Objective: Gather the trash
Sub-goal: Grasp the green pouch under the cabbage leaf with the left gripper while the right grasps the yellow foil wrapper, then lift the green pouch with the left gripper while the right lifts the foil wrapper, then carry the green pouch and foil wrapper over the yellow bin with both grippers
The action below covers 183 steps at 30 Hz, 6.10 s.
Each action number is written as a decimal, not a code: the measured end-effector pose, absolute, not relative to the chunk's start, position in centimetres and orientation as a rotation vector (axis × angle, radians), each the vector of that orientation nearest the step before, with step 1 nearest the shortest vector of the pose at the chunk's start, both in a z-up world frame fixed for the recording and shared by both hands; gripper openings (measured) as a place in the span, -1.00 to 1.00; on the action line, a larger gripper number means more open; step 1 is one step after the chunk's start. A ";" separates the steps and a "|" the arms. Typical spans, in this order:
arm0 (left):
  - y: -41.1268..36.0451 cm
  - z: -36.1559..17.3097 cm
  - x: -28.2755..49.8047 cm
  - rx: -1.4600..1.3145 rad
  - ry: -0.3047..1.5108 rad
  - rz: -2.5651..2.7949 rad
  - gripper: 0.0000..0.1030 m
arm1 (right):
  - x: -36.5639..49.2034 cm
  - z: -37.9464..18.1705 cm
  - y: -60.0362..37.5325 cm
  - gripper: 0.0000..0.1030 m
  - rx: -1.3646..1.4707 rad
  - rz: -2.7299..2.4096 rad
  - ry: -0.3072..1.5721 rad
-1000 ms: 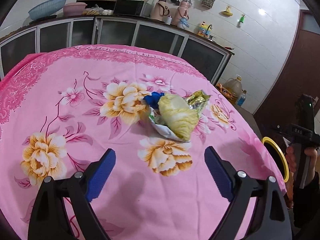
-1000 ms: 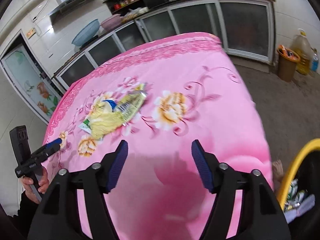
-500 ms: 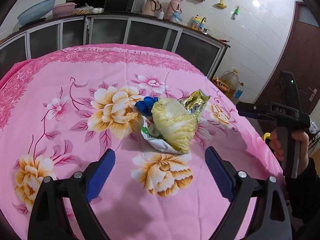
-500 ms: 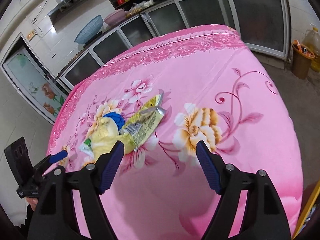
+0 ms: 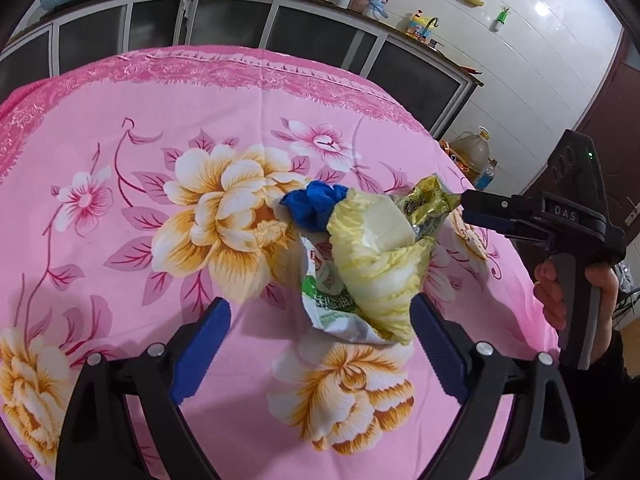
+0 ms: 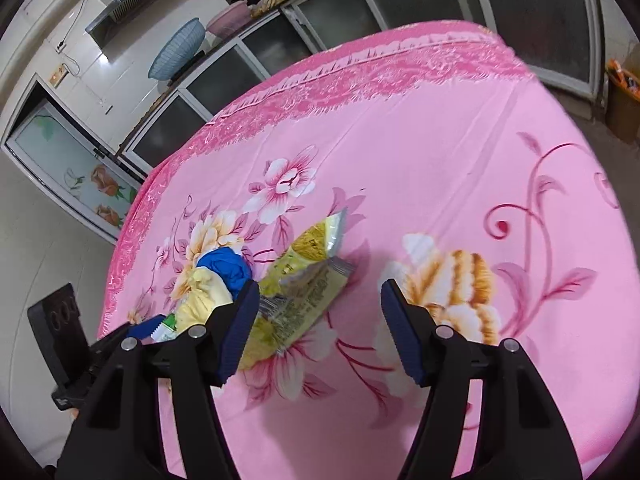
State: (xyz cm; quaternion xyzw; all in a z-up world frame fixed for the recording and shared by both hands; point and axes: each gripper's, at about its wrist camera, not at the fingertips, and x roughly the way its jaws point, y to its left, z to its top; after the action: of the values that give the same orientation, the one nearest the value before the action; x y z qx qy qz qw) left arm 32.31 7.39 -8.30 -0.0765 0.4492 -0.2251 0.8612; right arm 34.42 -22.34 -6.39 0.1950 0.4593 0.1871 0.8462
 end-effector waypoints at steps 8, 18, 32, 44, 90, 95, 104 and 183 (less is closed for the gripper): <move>7.9 -9.0 34.2 -0.224 0.953 -0.489 0.38 | 36.0 -7.3 -21.1 0.06 0.431 0.418 1.006; 8.0 -9.0 32.9 -0.295 0.945 -0.566 -0.67 | 35.7 -6.9 -20.4 -0.74 0.430 0.429 0.993; 11.7 -6.3 26.3 -0.298 0.933 -0.514 -0.84 | 31.5 -3.8 -20.5 -0.83 0.375 0.452 0.949; 12.3 -8.2 20.7 -0.288 1.013 -0.511 -0.83 | 28.6 -3.4 -21.4 -0.83 0.386 0.462 0.949; 12.0 2.8 17.0 -0.115 0.790 -0.397 -0.95 | 20.7 2.7 -26.4 -0.83 0.426 0.481 0.793; 10.0 3.7 16.5 -0.102 0.773 -0.433 -0.95 | 18.6 3.4 -28.5 -0.83 0.438 0.464 0.763; 3.4 4.6 16.5 -0.057 0.766 -0.568 -0.95 | 14.3 2.8 -34.5 -0.83 0.486 0.379 0.728; -43.3 1.4 18.9 0.006 0.851 -1.019 0.42 | -5.8 -12.0 -60.2 -0.07 0.890 -0.328 0.758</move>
State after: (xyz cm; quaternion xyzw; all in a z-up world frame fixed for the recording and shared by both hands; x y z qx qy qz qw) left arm 18.94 -43.33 1.42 0.0026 0.3950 -0.4730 0.7875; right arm -5.76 -60.17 -12.03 0.4184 0.3562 -0.1543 0.8211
